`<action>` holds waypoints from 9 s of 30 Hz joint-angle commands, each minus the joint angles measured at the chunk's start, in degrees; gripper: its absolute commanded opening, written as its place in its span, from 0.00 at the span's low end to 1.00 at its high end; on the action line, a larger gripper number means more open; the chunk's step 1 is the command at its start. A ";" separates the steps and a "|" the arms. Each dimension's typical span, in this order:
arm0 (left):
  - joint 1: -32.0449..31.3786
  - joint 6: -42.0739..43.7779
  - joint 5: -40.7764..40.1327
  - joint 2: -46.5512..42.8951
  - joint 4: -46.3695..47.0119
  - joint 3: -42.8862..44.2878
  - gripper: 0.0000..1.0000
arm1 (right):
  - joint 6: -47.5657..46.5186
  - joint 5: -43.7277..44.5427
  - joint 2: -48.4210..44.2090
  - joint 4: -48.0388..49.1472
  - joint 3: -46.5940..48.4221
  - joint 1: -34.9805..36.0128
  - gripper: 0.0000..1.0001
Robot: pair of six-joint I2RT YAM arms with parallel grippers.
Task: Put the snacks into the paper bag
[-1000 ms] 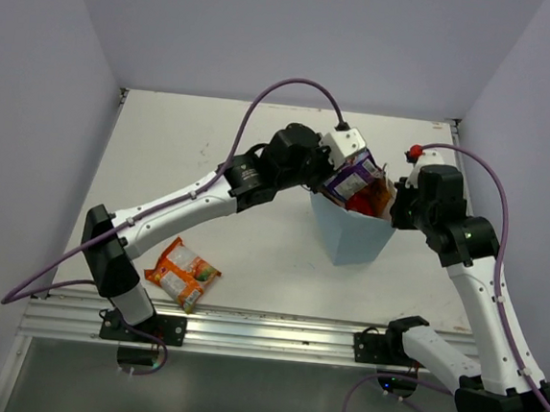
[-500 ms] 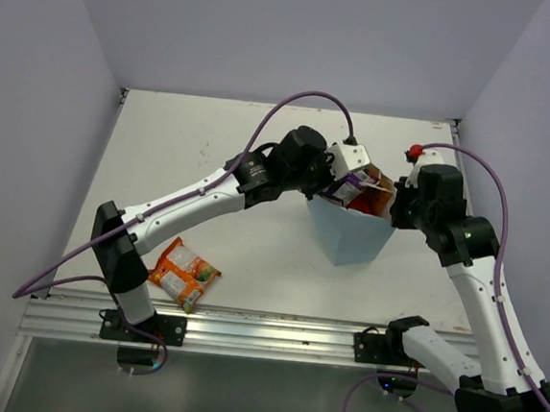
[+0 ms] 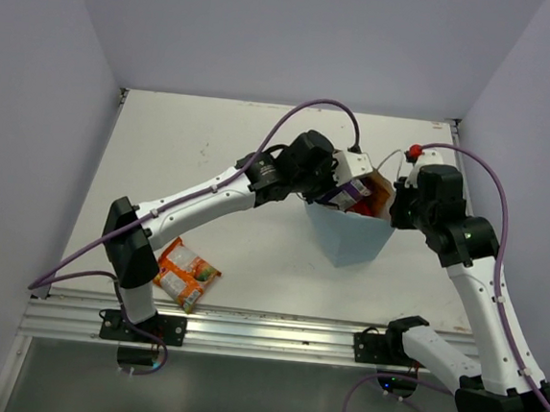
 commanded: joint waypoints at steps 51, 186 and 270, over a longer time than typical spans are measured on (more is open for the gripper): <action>16.40 -79.07 -24.35 -24.02 -10.83 -59.53 0.97 | -0.27 -6.81 0.48 5.42 -3.01 0.60 0.00; 4.19 -26.68 -22.67 -1.59 -1.86 8.68 0.78 | -0.36 -3.82 0.66 4.28 -1.25 0.69 0.00; 11.04 -39.07 -24.87 -3.44 -26.82 12.03 0.00 | 9.57 3.92 13.84 5.15 8.69 32.07 0.00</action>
